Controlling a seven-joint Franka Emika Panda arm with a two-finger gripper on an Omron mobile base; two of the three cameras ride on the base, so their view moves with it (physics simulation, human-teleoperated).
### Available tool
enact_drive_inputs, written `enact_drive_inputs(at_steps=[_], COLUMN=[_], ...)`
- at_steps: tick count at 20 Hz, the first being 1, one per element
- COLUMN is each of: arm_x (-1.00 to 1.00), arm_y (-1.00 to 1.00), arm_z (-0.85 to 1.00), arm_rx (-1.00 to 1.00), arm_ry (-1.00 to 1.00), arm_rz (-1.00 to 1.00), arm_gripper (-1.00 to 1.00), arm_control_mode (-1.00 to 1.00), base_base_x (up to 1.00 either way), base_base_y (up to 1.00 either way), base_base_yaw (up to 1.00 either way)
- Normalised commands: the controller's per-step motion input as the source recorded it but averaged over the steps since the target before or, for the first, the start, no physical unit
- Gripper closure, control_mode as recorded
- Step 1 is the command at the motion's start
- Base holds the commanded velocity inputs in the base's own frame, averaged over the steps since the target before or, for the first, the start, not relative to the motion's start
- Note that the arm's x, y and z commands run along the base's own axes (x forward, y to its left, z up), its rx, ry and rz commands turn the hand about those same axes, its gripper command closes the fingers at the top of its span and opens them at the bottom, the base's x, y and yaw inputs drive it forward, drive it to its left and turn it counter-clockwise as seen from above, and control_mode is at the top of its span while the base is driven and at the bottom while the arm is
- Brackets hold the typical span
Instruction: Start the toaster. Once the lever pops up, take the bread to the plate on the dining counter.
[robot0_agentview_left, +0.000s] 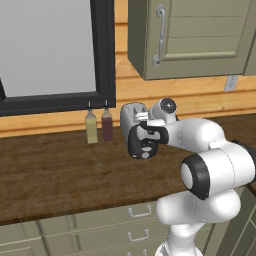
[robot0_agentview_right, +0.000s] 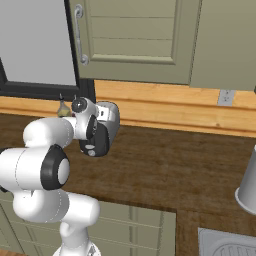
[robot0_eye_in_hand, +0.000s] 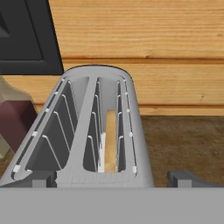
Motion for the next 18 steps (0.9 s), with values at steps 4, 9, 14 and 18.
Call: enact_drive_inputs(at_steps=[4, 9, 14, 18], arm_x=[0.0, 0.0, 0.0, 0.0], arm_y=[0.0, 0.0, 0.0, 0.0], arm_z=[0.0, 0.0, 0.0, 0.0], arm_rx=[0.0, 0.0, 0.0, 0.0], arm_ry=[0.0, 0.0, 0.0, 0.0], arm_rz=[0.0, 0.0, 0.0, 0.0], arm_gripper=[-1.0, -1.0, -1.0, -1.0], arm_control_mode=[-1.0, -1.0, -1.0, -1.0], base_base_x=[0.0, 0.0, 0.0, 0.0], base_base_y=[0.0, 0.0, 0.0, 0.0], base_base_yaw=[0.0, 0.0, 0.0, 0.0])
